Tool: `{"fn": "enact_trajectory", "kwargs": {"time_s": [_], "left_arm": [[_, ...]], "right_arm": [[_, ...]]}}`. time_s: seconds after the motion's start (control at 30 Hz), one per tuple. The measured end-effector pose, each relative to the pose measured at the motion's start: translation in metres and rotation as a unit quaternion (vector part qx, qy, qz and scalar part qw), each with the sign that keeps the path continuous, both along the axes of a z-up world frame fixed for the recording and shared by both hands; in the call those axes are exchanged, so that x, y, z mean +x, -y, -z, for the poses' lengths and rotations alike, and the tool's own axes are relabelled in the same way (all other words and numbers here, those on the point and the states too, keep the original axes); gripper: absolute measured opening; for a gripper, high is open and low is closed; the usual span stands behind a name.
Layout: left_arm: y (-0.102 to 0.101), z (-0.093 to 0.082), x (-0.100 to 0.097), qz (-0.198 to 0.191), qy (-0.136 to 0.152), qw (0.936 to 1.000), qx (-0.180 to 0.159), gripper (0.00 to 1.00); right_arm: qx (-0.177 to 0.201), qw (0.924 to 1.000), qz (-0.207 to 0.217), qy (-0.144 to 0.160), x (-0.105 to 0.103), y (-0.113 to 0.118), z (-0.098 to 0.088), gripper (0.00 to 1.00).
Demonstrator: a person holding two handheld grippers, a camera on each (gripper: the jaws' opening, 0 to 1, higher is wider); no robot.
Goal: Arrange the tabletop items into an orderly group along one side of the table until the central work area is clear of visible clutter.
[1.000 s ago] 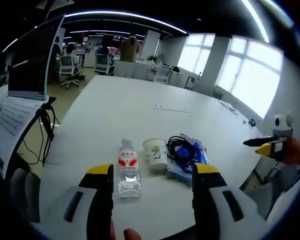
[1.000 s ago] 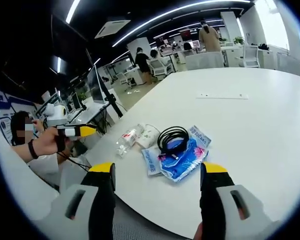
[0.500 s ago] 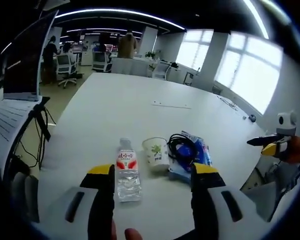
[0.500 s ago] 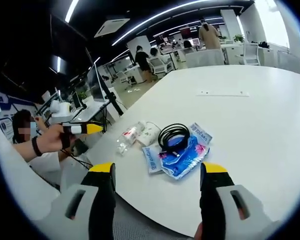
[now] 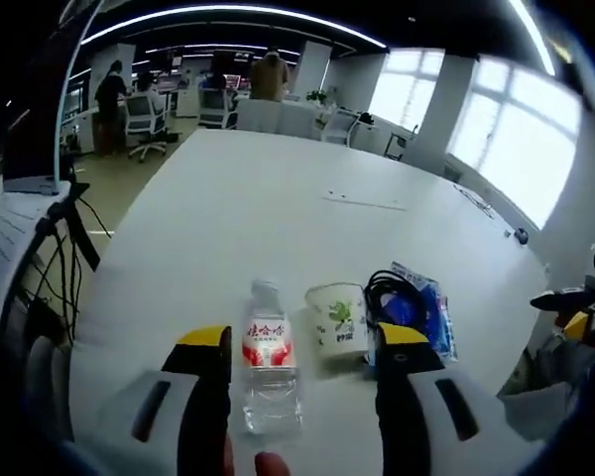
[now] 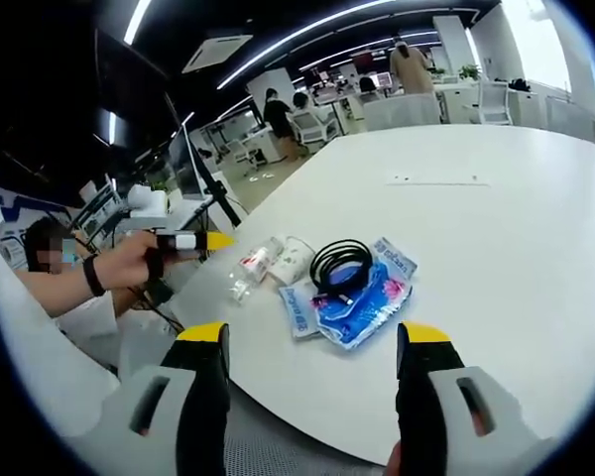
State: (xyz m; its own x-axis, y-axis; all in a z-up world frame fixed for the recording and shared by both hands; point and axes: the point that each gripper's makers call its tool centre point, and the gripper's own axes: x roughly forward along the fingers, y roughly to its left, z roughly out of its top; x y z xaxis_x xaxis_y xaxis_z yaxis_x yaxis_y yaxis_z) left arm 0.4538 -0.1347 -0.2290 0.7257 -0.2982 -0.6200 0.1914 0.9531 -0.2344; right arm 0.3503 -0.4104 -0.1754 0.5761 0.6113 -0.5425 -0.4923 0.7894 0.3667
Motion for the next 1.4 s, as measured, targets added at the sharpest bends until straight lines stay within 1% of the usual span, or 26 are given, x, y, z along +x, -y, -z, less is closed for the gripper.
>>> {"fn": "enact_trajectory", "kwargs": {"time_s": [0.13, 0.2, 0.27, 0.43, 0.63, 0.8, 0.87, 0.93, 1.03, 1.07, 1.13, 1.17, 1.23, 1.27, 1.3, 1.4], "left_arm": [[-0.001, 0.016, 0.003, 0.003, -0.021, 0.9996, 0.017, 0.58], [0.004, 0.028, 0.005, 0.002, -0.042, 0.9991, -0.004, 0.6], [0.004, 0.036, 0.006, -0.001, -0.053, 0.9986, -0.003, 0.59], [0.005, 0.047, 0.011, -0.001, -0.069, 0.9974, 0.019, 0.58], [0.004, 0.061, 0.02, 0.007, -0.098, 0.9944, 0.038, 0.57], [0.006, 0.076, 0.022, 0.019, -0.137, 0.9891, 0.049, 0.58], [0.007, 0.078, 0.025, 0.023, -0.141, 0.9882, 0.055, 0.58], [0.007, 0.084, 0.027, 0.029, -0.157, 0.9851, 0.065, 0.58], [0.006, 0.09, 0.029, 0.03, -0.17, 0.9824, 0.071, 0.58], [0.005, 0.094, 0.027, 0.03, -0.183, 0.9798, 0.074, 0.6], [0.005, 0.099, 0.028, 0.034, -0.196, 0.977, 0.076, 0.62], [0.006, 0.1, 0.028, 0.034, -0.199, 0.9764, 0.076, 0.61], [0.005, 0.101, 0.028, 0.038, -0.204, 0.975, 0.079, 0.51], [0.006, 0.1, 0.028, 0.04, -0.202, 0.9756, 0.075, 0.47], [0.006, 0.1, 0.03, 0.034, -0.198, 0.9767, 0.074, 0.43], [0.005, 0.098, 0.029, 0.023, -0.198, 0.9778, 0.065, 0.42]], "right_arm": [[-0.001, 1.0, 0.004, -0.003, -0.001, 0.003, 0.002, 0.67], [0.001, 1.0, 0.006, -0.006, -0.001, 0.005, 0.003, 0.67], [0.001, 0.9999, 0.006, -0.008, -0.001, 0.005, 0.005, 0.67], [0.001, 0.9999, 0.003, -0.013, -0.002, 0.004, 0.008, 0.67], [0.001, 0.9999, 0.001, -0.017, 0.0, 0.006, 0.011, 0.67], [0.001, 0.9998, 0.001, -0.019, 0.003, 0.008, 0.013, 0.67], [0.001, 0.9998, 0.001, -0.02, 0.003, 0.008, 0.013, 0.67], [0.001, 0.9998, 0.001, -0.022, 0.004, 0.009, 0.014, 0.67], [-0.001, 0.9997, 0.0, -0.023, 0.006, 0.009, 0.014, 0.67], [-0.001, 0.9997, 0.0, -0.023, 0.006, 0.009, 0.014, 0.67], [-0.002, 0.9997, 0.0, -0.023, 0.007, 0.01, 0.014, 0.67], [-0.002, 0.9997, 0.001, -0.023, 0.007, 0.011, 0.014, 0.67], [-0.002, 0.9997, 0.003, -0.024, 0.008, 0.012, 0.014, 0.67], [-0.002, 0.9997, 0.005, -0.024, 0.008, 0.014, 0.014, 0.67], [-0.002, 0.9997, 0.006, -0.024, 0.008, 0.015, 0.015, 0.67], [-0.002, 0.9996, 0.01, -0.025, 0.008, 0.018, 0.016, 0.67]]}}
